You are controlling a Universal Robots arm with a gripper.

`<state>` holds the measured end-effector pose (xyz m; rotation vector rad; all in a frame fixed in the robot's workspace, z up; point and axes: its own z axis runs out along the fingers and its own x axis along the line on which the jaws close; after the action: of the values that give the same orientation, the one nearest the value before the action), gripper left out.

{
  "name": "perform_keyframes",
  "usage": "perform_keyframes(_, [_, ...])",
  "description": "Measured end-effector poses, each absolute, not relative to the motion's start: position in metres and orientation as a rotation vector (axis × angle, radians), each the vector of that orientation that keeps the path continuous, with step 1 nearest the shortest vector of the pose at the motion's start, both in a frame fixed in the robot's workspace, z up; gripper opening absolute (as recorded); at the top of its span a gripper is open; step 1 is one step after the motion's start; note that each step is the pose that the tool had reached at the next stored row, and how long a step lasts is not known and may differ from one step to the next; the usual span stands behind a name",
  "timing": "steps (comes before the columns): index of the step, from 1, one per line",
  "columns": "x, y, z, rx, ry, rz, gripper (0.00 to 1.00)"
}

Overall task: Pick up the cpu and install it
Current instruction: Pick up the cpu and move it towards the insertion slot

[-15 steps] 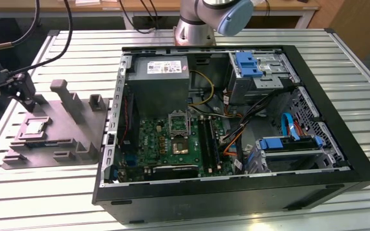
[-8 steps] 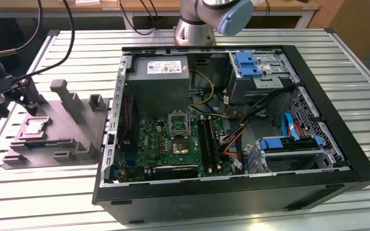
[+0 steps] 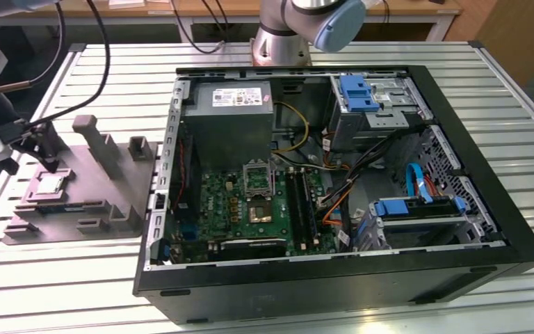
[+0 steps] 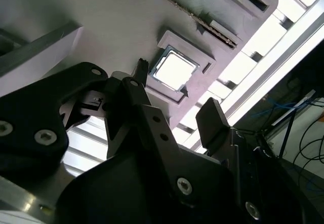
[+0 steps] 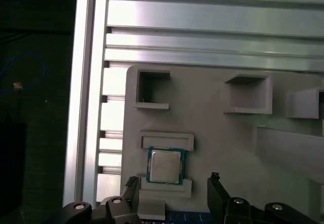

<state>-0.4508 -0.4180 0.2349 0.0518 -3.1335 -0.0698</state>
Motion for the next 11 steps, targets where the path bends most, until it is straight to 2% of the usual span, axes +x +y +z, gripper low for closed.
perform_keyframes(11, [-0.455,-0.417,0.215,0.042,-3.134,-0.07,0.65])
